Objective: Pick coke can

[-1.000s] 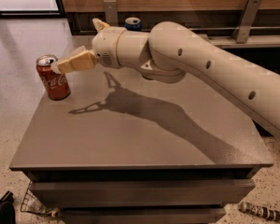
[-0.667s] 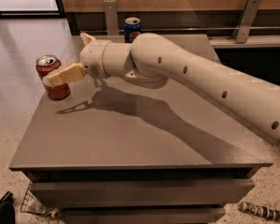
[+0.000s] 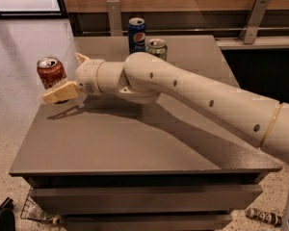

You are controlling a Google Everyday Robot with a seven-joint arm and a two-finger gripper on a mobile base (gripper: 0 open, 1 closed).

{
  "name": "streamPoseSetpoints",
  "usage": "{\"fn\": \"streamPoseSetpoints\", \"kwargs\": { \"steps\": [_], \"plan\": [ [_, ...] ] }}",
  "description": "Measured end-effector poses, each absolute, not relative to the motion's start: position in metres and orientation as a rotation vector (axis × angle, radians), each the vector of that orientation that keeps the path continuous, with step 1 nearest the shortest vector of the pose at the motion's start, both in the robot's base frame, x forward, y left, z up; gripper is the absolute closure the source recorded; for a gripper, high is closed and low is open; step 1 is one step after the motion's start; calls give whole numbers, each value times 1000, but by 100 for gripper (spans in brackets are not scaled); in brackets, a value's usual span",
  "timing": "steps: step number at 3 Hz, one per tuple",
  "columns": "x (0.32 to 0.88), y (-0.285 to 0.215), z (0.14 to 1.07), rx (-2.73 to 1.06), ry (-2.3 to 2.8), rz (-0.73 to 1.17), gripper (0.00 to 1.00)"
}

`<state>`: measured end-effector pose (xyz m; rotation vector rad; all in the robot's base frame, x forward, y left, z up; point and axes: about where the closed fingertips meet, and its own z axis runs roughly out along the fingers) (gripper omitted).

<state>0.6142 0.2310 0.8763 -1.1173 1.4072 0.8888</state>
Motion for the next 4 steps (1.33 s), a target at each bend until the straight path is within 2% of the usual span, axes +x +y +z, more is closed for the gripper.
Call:
{"fn": "streamPoseSetpoints", "kwargs": {
  "steps": [1,2,3,4],
  "plan": [
    [610,237,875,-1083,1368,954,18],
    [606,242,876,-1080,1354,971,41],
    [605,244,877,-1084,1352,974,72],
    [604,246,877,-1087,1350,977,96]
  ]
}}
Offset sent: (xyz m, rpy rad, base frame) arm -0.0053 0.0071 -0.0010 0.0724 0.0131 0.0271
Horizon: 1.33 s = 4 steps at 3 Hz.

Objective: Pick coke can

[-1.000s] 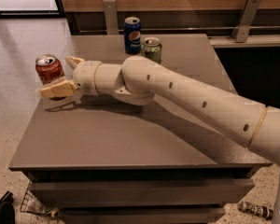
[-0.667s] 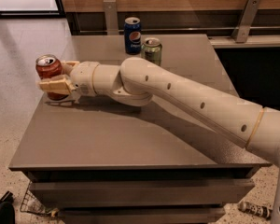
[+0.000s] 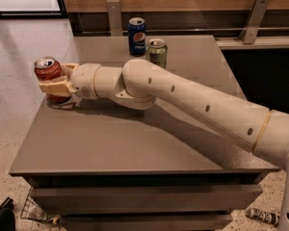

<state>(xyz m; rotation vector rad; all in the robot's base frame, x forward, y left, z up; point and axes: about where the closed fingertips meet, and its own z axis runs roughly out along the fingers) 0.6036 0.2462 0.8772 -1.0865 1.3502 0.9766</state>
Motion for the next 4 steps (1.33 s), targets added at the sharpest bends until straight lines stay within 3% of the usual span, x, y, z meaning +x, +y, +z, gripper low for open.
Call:
{"fn": "streamPoseSetpoints", "kwargs": {
  "steps": [2,4],
  "plan": [
    [602,245,885,-1085,1336,988,100],
    [586,216,966,-1144,1329,951,100]
  ]
}}
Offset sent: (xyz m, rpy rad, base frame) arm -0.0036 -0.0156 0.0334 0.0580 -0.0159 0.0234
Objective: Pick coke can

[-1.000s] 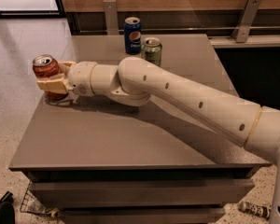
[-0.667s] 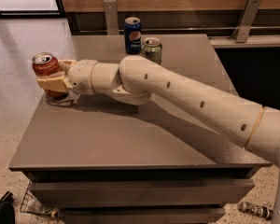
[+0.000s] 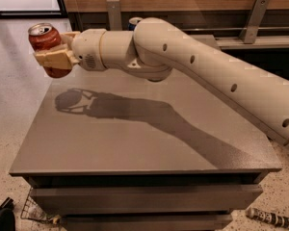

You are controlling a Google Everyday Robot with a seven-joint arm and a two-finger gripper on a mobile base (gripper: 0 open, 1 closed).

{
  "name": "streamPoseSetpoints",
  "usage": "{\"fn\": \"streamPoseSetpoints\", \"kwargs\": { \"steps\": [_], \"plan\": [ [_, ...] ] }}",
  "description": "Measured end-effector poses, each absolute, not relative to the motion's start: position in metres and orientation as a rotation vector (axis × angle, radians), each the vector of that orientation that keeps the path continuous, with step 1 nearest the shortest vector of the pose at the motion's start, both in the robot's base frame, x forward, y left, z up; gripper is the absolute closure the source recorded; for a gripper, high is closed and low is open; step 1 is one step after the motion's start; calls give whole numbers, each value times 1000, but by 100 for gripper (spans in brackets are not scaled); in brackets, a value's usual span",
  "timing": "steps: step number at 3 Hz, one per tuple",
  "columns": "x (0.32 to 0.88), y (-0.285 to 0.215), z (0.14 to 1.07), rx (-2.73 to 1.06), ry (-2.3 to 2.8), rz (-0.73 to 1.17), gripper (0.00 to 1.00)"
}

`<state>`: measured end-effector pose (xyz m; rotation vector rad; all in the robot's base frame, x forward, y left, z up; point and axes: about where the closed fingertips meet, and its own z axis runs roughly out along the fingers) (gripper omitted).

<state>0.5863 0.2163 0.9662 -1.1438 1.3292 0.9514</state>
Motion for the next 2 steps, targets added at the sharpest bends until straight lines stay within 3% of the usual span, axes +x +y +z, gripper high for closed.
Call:
{"fn": "streamPoseSetpoints", "kwargs": {
  "steps": [2],
  "plan": [
    [583,190,1047,-1198,1344,859,100]
  ]
}}
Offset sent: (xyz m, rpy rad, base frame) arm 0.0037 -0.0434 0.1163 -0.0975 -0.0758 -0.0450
